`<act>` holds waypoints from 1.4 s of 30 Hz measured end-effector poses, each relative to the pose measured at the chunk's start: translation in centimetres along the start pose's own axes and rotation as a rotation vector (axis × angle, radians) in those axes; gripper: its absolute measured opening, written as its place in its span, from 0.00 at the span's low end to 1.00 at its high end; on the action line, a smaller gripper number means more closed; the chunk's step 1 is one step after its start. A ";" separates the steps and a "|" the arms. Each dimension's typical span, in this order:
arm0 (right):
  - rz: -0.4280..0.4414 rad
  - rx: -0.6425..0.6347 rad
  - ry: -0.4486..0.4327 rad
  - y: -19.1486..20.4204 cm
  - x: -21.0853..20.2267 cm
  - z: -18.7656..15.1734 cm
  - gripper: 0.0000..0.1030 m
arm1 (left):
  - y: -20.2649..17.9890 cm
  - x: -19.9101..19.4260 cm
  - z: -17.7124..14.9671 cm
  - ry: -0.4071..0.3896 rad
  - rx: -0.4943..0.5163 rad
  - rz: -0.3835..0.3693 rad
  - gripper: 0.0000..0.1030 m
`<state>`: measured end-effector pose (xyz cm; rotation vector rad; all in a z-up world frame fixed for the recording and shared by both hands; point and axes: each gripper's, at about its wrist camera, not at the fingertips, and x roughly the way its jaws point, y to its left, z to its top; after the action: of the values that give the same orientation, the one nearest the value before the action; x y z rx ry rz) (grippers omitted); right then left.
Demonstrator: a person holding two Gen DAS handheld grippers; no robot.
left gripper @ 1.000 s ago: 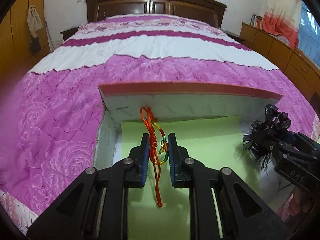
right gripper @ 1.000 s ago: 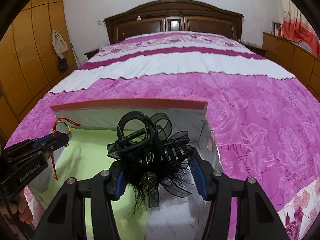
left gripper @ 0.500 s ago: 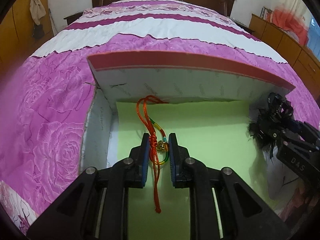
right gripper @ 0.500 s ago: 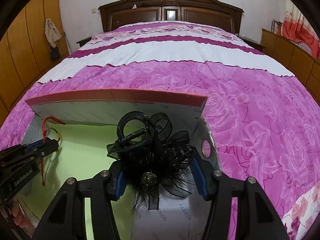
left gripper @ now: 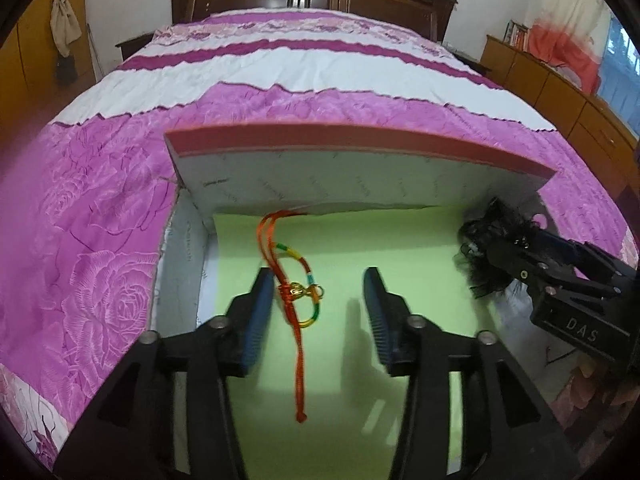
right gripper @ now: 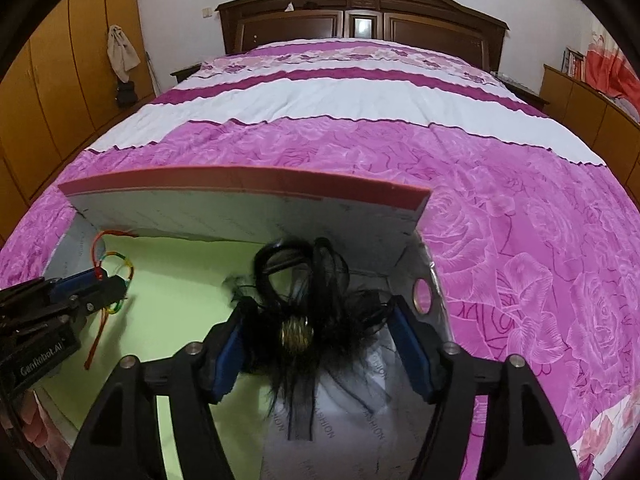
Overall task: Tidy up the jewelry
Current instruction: 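Carry both items into the pink box and open both tools, then lift both open tools out of the box toward the remaining jewelry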
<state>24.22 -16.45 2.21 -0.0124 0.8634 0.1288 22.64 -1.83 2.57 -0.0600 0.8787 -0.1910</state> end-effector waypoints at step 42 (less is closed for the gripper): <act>0.082 0.094 -0.049 -1.1 -15.5 -9.8 0.72 | 0.4 -11.7 -7.8 -0.015 -0.014 -0.084 0.46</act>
<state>6.98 -19.86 7.55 0.1136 0.8207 0.1650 9.42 1.03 6.43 -0.1118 0.8638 -0.2627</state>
